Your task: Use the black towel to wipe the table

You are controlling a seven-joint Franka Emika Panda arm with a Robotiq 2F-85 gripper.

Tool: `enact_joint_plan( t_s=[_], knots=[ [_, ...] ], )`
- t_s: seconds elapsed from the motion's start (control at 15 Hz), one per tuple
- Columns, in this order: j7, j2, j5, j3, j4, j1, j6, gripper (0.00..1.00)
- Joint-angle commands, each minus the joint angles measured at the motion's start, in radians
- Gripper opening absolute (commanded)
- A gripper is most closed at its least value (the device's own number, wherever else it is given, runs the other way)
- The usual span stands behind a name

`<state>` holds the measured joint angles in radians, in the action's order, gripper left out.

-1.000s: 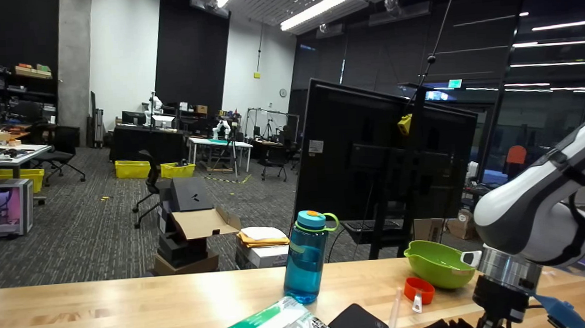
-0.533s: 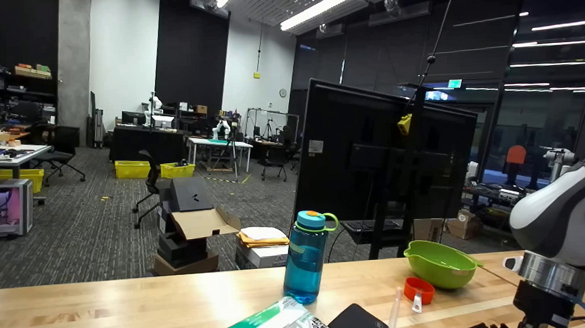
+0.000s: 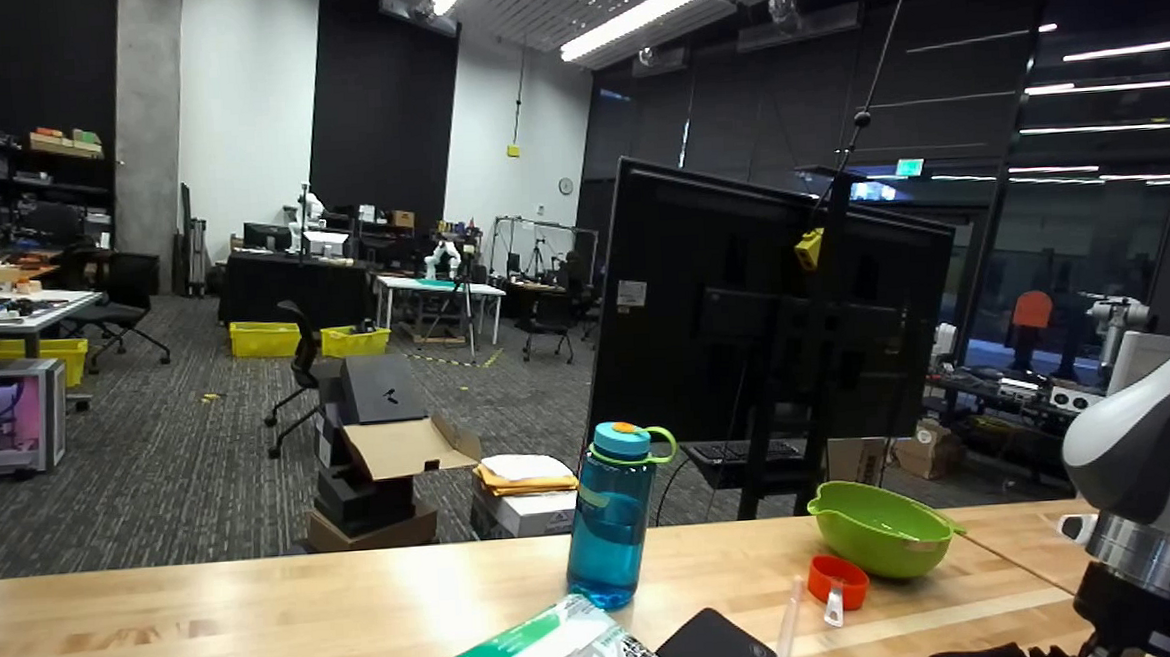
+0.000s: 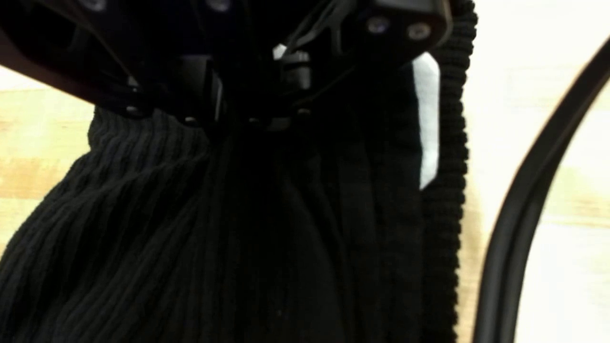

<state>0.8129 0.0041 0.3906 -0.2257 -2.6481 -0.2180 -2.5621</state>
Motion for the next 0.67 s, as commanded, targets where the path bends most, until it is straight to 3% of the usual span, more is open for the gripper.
enact_joint_plan(
  t_s=[0.0, 0.2, 0.27, 0.6],
  knots=[
    [0.025, 0.036, -0.020, -0.015, -0.007, -0.019, -0.073, 0.03],
    [0.027, 0.038, -0.018, -0.025, -0.015, -0.028, -0.102, 0.03],
    [-0.023, 0.057, -0.042, -0.022, 0.060, -0.024, -0.056, 0.03],
    [-0.080, 0.056, -0.109, -0.049, 0.108, -0.066, -0.049, 0.03]
  ],
)
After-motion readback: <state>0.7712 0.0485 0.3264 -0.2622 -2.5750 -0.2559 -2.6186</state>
